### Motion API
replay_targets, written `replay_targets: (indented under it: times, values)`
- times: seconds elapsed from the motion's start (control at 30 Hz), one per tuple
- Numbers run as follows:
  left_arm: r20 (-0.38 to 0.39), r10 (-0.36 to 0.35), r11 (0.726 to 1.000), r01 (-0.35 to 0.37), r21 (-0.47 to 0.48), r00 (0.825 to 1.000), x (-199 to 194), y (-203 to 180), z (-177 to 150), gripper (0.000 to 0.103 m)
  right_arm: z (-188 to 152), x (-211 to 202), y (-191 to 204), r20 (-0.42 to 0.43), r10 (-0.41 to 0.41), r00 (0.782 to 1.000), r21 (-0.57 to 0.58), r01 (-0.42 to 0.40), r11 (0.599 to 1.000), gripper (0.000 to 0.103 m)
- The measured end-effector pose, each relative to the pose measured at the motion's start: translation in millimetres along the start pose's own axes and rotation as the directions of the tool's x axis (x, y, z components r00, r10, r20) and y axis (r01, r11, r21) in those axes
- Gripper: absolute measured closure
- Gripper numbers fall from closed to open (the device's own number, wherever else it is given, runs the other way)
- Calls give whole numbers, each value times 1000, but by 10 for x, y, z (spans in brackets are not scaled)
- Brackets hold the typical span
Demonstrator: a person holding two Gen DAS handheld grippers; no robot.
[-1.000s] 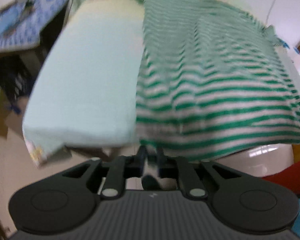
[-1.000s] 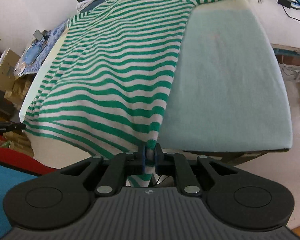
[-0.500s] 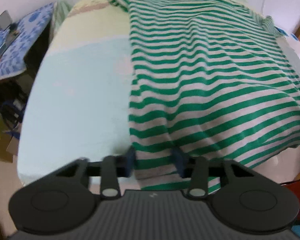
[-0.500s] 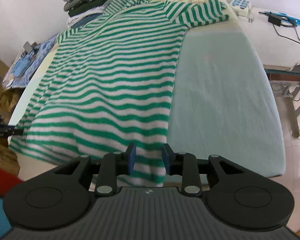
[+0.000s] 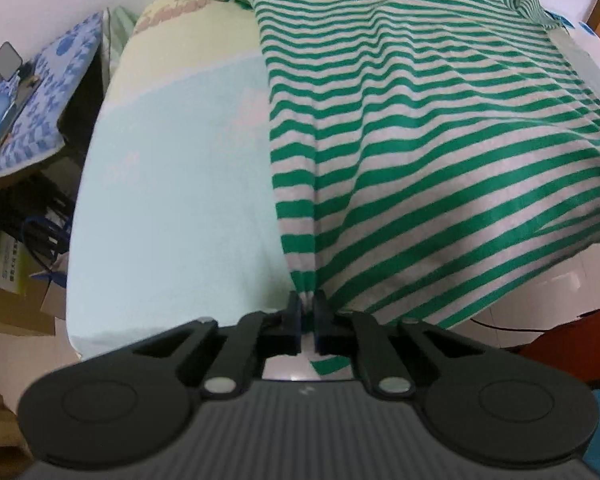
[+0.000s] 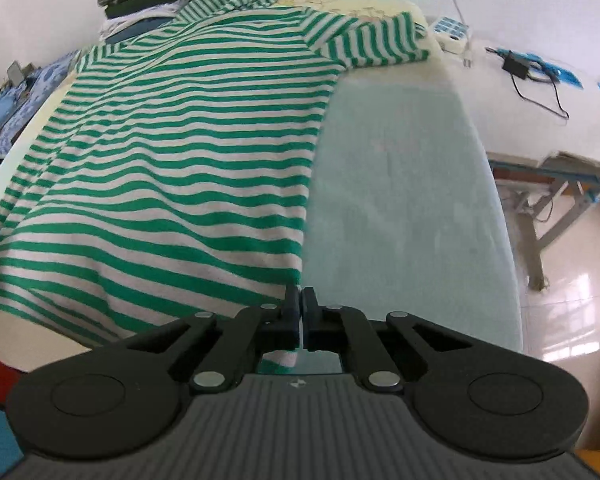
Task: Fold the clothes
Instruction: 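Open both grippers and release the hem onto the bed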
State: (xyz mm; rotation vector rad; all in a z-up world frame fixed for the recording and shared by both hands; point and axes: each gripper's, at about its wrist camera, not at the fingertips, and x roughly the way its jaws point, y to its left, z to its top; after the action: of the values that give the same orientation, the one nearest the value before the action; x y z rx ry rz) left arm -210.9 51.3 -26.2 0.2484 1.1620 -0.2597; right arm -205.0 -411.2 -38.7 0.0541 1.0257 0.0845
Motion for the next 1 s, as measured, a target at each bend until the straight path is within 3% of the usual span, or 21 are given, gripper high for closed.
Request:
replay_targets:
  times: [0.07,0.13,0.33,0.4,0.47,0.63,0.77,0.83,0.93,1.0]
  values:
    - [0,-7,1000,7,12,1000,-5,7,21,98,47,-3,48,16,-26,1000,-16,26,1000,87]
    - [-1,-15,1000,15,23,1000,-11,13,43,98,110,-57,94,73,-12,997,-8,13,1000,81]
    - [95,-38,997,32,63,995,-331,87,270,90,175,94,452,79,116,990,-87,-110,990,81]
    - [101,-18,1000,16,27,995,-225,22,428,91,178,214,592,60,129,990,-95,-123,988,81]
    - [106,2,1000,-1,-10,994,-120,-44,586,72,190,307,713,42,120,992,-89,-116,989,84]
    - [115,53,994,-41,-101,992,145,-208,982,70,248,348,746,43,92,995,-26,-91,996,85]
    - [117,104,984,-85,-158,988,335,-335,1254,56,234,393,683,27,49,998,42,-51,998,85]
    - [115,143,978,-123,-168,983,402,-393,1332,55,212,416,670,17,39,999,70,-41,997,85]
    - [110,166,973,-144,-182,980,479,-436,1432,43,193,404,666,19,30,999,76,-31,997,86]
    - [104,181,969,-159,-188,978,512,-462,1477,43,190,394,646,17,10,1000,65,-11,998,86]
